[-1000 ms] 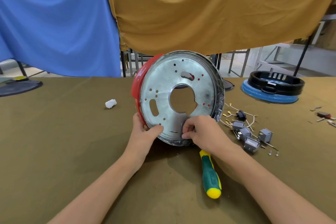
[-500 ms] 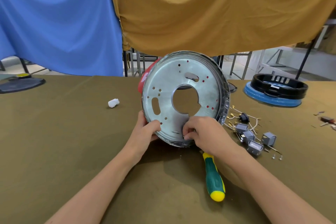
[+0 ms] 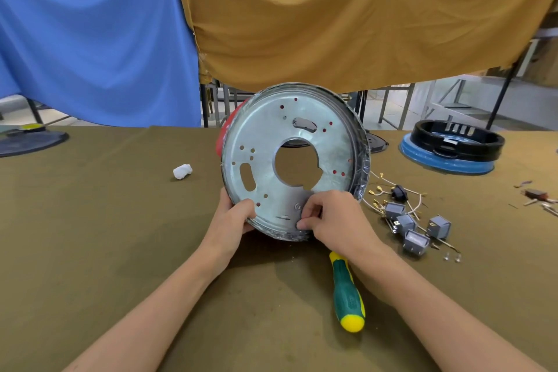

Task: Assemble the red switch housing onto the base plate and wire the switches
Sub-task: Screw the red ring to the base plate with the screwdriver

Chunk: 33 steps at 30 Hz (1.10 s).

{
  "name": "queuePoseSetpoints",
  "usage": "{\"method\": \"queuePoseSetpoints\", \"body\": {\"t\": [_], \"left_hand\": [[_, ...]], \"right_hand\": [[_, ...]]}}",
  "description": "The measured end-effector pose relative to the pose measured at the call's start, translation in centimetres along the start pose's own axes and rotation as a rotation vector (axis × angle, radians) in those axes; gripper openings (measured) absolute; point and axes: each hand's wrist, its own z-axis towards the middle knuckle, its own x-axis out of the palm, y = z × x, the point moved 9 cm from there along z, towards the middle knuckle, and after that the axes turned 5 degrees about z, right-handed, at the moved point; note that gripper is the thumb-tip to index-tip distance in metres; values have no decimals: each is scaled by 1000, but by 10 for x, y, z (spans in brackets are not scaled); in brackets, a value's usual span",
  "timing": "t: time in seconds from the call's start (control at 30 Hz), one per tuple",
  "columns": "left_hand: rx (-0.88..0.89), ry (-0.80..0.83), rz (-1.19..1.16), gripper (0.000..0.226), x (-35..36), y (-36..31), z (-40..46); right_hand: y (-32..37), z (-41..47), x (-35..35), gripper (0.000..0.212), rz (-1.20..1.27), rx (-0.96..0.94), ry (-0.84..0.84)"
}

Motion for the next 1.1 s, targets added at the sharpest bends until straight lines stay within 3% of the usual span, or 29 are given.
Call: {"method": "queuePoseSetpoints", "body": {"t": [0.43,0.77,1.0,1.1], "left_hand": [[4,-18,-39,67,-1,-1,1],[-11,-14,-56,72,-2,0,1],[-13,-9,-61,72,-1,-3,0],[-29,-23,-89,72,-3,-3,1]], "right_hand": [[-4,0,0,13,111,49,17],[4,-1,7,13,40,-21,47],[6,-2,6,11,4,-50,-30],[15,-4,5,10,-7,-139,-13]]}}
